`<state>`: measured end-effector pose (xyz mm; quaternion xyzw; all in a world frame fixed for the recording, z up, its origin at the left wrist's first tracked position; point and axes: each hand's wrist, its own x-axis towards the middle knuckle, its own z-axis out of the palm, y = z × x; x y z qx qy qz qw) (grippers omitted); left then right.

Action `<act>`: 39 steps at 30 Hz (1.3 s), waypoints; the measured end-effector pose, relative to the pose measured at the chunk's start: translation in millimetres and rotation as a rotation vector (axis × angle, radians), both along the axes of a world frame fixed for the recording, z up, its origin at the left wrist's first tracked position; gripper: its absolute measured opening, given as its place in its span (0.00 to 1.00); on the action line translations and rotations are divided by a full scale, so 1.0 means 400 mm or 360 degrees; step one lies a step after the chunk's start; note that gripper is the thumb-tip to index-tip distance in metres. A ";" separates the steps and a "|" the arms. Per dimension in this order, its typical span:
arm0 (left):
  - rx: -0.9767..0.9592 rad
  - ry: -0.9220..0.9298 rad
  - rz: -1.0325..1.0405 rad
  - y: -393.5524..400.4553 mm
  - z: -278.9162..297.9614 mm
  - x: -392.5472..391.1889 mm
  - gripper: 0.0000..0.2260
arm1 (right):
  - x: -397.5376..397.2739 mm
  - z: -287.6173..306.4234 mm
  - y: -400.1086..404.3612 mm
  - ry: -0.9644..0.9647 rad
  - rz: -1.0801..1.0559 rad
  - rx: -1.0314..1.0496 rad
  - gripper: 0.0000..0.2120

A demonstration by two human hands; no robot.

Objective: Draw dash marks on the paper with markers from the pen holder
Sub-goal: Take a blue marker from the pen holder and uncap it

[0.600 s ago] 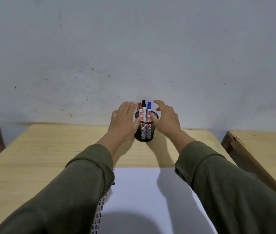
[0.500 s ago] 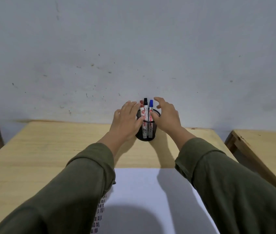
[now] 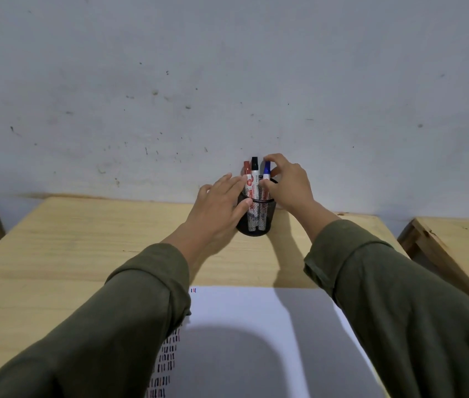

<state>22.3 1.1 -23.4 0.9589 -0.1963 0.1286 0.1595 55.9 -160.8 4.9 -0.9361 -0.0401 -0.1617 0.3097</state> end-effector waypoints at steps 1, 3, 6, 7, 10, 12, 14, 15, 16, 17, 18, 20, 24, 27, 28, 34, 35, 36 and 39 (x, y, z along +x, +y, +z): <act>0.0008 0.0002 0.0004 -0.001 0.000 0.001 0.24 | -0.001 -0.001 -0.002 -0.0005 -0.0007 0.0030 0.21; 0.0015 0.0016 0.0008 -0.003 0.001 0.001 0.24 | -0.005 -0.004 -0.008 -0.0010 -0.0019 0.0105 0.21; 0.0022 0.0025 0.0011 -0.005 0.004 -0.001 0.24 | -0.021 0.006 -0.014 -0.0013 -0.0023 0.0315 0.23; 0.0028 0.0023 0.0012 -0.006 0.006 -0.002 0.25 | -0.028 0.013 -0.016 -0.0029 -0.0029 0.0408 0.25; -0.0008 0.0003 0.0033 -0.006 0.023 -0.004 0.25 | -0.047 0.052 -0.020 -0.0100 -0.0037 0.0703 0.27; -0.0060 -0.0031 0.0032 -0.006 0.046 -0.011 0.25 | -0.059 0.093 -0.023 -0.0187 -0.0039 0.0832 0.28; -0.0140 -0.0077 0.0020 -0.006 0.078 -0.023 0.23 | -0.076 0.139 -0.023 -0.0295 -0.0020 0.0910 0.28; -0.0198 -0.0094 0.0022 -0.005 0.097 -0.029 0.23 | -0.089 0.162 -0.023 -0.0334 -0.0004 0.0941 0.28; -0.0274 -0.0110 0.0029 -0.005 0.117 -0.035 0.22 | -0.103 0.181 -0.022 -0.0357 0.0020 0.0970 0.28; -0.0366 -0.0129 0.0033 -0.004 0.137 -0.043 0.21 | -0.120 0.197 -0.022 -0.0360 0.0061 0.1004 0.28; -0.0467 -0.0161 0.0026 -0.004 0.157 -0.052 0.20 | -0.139 0.208 -0.021 -0.0343 0.0126 0.1043 0.28; -0.0659 -0.0240 -0.0030 -0.005 0.196 -0.078 0.20 | -0.184 0.218 -0.019 -0.0260 0.0292 0.1081 0.27; -0.0962 -0.0050 -0.0144 -0.008 0.242 -0.165 0.20 | -0.287 0.197 -0.008 -0.0029 0.0514 0.1068 0.26; -0.1130 0.0081 -0.0187 -0.001 0.238 -0.228 0.15 | -0.353 0.171 0.005 0.0092 0.0599 0.1089 0.26; -0.1176 0.0093 -0.0200 0.002 0.234 -0.246 0.13 | -0.371 0.164 0.010 0.0115 0.0612 0.1098 0.26; -0.1436 0.0201 -0.0099 0.022 0.215 -0.322 0.07 | -0.466 0.149 0.036 0.0188 0.0666 0.1075 0.24; -0.1504 0.0214 -0.0024 0.027 0.216 -0.327 0.06 | -0.479 0.152 0.037 0.0215 0.0669 0.1062 0.24; -0.1591 0.0210 0.0071 0.033 0.218 -0.330 0.06 | -0.491 0.155 0.036 0.0245 0.0669 0.1056 0.23; -0.1847 0.0167 0.0379 0.058 0.225 -0.328 0.07 | -0.513 0.158 0.026 0.0304 0.0668 0.1177 0.19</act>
